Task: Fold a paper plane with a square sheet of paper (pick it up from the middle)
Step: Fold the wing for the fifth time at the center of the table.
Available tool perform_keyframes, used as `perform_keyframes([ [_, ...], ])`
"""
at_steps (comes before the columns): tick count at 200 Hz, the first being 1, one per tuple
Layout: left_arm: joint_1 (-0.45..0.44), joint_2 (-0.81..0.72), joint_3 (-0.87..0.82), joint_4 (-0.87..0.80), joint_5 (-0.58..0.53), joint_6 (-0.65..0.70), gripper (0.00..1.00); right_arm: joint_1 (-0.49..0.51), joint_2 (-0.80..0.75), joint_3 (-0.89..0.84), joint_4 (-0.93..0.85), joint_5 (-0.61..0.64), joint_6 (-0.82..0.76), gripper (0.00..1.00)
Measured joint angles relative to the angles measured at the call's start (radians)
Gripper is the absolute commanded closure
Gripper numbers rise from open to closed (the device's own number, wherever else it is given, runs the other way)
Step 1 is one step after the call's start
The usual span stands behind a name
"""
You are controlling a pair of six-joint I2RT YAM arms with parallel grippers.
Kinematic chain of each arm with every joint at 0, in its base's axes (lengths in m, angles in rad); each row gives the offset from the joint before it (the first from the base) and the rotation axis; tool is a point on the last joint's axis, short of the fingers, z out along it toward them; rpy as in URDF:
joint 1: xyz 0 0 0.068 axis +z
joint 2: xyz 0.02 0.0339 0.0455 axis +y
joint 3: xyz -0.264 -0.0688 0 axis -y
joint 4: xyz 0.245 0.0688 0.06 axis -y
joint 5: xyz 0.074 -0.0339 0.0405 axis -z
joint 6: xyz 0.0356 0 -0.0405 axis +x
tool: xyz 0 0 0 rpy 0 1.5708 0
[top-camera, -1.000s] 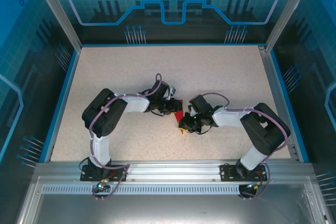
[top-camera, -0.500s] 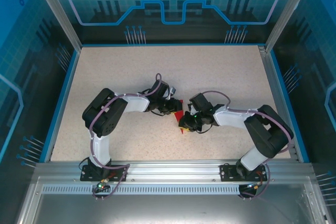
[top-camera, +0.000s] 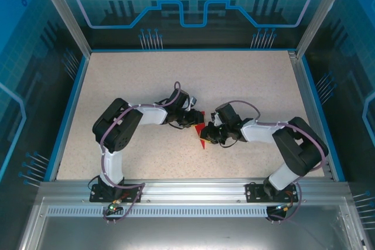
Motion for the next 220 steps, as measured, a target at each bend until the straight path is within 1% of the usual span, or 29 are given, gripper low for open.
perform_keyframes([
  [41,0.0,0.001,0.002,-0.002,0.0,0.0,0.67,0.01,0.061,-0.004,0.035,0.004,0.003,0.87],
  [75,0.0,0.001,0.002,-0.001,0.0,0.0,0.67,0.011,0.029,-0.086,0.141,0.003,0.005,0.87],
  [105,0.0,0.001,0.002,-0.001,0.0,0.0,0.67,0.019,-0.025,-0.148,0.158,-0.006,-0.01,0.85],
  [161,0.0,-0.001,0.002,-0.002,0.0,0.0,0.66,0.046,-0.128,-0.195,0.034,-0.012,-0.063,0.84],
  [186,-0.004,-0.007,0.002,-0.006,-0.005,0.0,0.63,0.042,-0.229,-0.208,-0.08,0.03,-0.082,0.79],
  [200,-0.013,-0.016,0.002,-0.015,-0.025,0.001,0.61,0.017,-0.311,-0.21,-0.13,0.058,-0.093,0.75],
  [220,-0.029,-0.033,0.011,-0.06,-0.053,0.006,0.57,-0.072,-0.425,-0.229,-0.167,0.1,-0.11,0.68],
])
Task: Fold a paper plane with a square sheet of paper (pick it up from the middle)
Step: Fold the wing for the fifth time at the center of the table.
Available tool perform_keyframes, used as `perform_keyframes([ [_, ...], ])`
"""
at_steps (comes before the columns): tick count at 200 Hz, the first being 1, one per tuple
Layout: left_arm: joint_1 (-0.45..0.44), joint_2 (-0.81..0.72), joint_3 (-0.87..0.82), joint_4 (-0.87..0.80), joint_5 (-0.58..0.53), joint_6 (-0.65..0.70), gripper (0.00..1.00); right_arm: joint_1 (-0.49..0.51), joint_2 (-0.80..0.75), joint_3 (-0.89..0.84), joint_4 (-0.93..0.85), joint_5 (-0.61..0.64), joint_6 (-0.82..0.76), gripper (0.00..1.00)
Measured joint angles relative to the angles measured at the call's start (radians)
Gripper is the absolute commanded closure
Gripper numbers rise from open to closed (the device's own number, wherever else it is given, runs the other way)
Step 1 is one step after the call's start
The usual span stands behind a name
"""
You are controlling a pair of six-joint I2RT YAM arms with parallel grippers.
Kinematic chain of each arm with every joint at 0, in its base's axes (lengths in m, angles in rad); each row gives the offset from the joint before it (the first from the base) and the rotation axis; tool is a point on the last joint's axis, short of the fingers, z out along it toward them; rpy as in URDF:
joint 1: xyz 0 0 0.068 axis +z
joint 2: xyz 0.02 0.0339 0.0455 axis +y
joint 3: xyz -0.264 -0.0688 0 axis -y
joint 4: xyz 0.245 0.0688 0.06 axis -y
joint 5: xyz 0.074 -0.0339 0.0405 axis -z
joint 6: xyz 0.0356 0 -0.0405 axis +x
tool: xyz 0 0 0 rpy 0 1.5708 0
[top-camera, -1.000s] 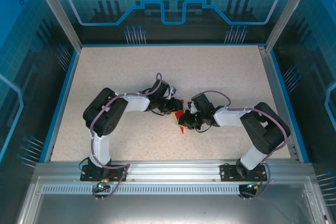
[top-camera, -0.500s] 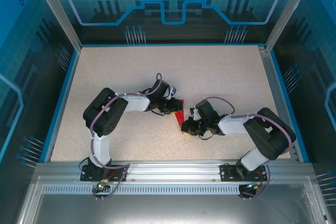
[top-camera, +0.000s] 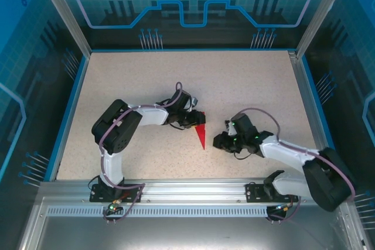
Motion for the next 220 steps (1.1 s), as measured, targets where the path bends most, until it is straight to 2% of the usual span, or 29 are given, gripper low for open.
perform_keyframes([
  [20,-0.014,-0.03,0.018,-0.063,-0.035,0.003,0.53,-0.068,-0.087,-0.011,-0.063,0.055,-0.023,0.59],
  [47,-0.039,-0.082,0.074,-0.161,-0.11,0.026,0.49,-0.108,-0.159,-0.011,-0.113,0.097,-0.061,0.52],
  [103,-0.116,-0.161,0.163,-0.352,-0.347,0.042,0.43,-0.146,-0.154,-0.011,-0.127,0.115,-0.098,0.49],
  [137,-0.145,-0.161,0.193,-0.504,-0.473,-0.002,0.41,-0.147,-0.118,-0.01,-0.103,0.11,-0.109,0.47],
  [177,-0.162,-0.111,0.274,-0.611,-0.528,-0.046,0.4,-0.151,-0.051,0.002,-0.072,0.084,-0.121,0.47],
  [220,-0.183,-0.008,0.367,-0.674,-0.533,-0.066,0.41,-0.151,0.008,0.016,-0.032,0.045,-0.121,0.46],
])
